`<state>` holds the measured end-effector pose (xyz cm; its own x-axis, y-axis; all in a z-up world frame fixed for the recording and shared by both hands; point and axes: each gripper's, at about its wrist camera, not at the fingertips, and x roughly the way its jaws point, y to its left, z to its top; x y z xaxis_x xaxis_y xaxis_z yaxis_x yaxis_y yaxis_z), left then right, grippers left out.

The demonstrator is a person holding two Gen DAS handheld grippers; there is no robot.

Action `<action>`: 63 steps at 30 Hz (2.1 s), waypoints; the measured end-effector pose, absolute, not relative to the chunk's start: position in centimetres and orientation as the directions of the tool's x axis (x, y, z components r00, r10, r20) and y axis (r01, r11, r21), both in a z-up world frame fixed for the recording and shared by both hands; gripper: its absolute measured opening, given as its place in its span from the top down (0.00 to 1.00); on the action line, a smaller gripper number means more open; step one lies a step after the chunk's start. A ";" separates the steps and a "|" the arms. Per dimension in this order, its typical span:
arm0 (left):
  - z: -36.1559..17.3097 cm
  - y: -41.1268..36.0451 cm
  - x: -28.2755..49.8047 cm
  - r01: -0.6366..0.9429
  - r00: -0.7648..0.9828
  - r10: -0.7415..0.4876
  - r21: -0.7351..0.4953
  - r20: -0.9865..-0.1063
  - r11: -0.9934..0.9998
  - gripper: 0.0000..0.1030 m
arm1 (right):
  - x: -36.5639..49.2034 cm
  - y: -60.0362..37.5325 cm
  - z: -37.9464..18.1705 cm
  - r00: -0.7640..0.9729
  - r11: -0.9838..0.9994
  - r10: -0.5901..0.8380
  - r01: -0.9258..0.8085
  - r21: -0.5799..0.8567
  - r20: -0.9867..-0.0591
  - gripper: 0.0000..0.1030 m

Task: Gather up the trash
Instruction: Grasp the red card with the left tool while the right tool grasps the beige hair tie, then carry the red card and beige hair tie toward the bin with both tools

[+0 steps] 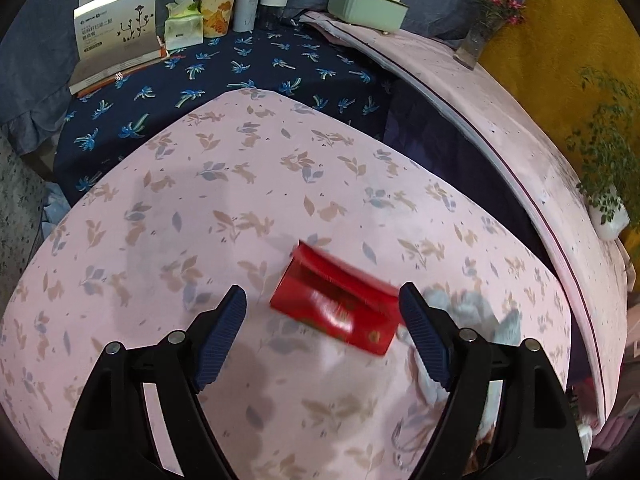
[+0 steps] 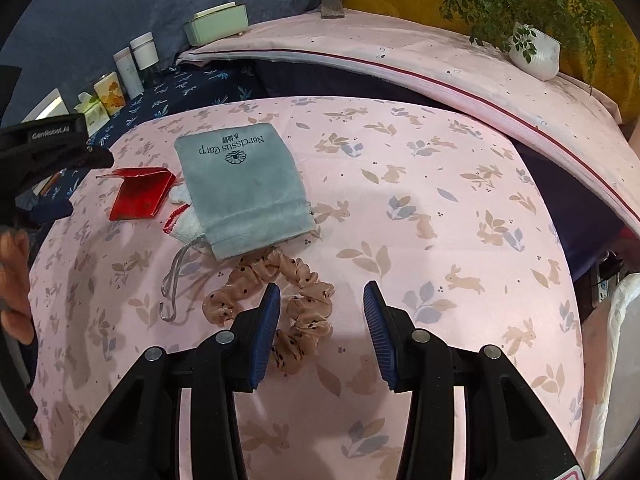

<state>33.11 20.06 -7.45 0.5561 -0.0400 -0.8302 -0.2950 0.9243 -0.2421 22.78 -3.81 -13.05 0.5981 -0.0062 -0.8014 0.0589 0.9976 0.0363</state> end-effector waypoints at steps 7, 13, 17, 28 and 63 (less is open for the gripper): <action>-9.9 19.8 34.9 -0.295 0.513 -0.049 -0.230 -0.857 0.927 0.49 | 23.1 -4.0 -14.3 0.589 0.997 0.003 0.058 0.046 -0.808 0.59; -10.4 19.3 33.9 -0.272 0.522 -0.069 -0.243 -0.850 0.931 0.86 | 22.5 -4.3 -14.3 0.593 0.997 0.001 0.063 0.048 -0.805 0.68; -9.8 19.2 32.7 -0.266 0.534 -0.079 -0.256 -0.842 0.929 0.94 | 21.8 -5.0 -14.2 0.589 0.995 0.010 0.071 0.064 -0.808 0.82; -7.8 17.6 27.2 -0.234 0.546 -0.077 -0.241 -0.834 0.942 1.00 | 18.1 -7.0 -13.7 0.584 0.988 0.018 0.114 0.104 -0.812 0.86; -1.8 -7.2 11.5 0.324 0.436 -0.321 -0.186 -0.841 0.928 1.00 | 4.8 -21.2 -4.7 0.670 0.935 -0.156 0.336 0.109 -0.726 0.86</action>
<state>11.52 -7.22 -1.78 0.4355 -0.3211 -0.8410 0.3237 0.9276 -0.1865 4.76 -21.24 -4.74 0.6697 -0.1561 -0.7261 0.3362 0.9355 0.1090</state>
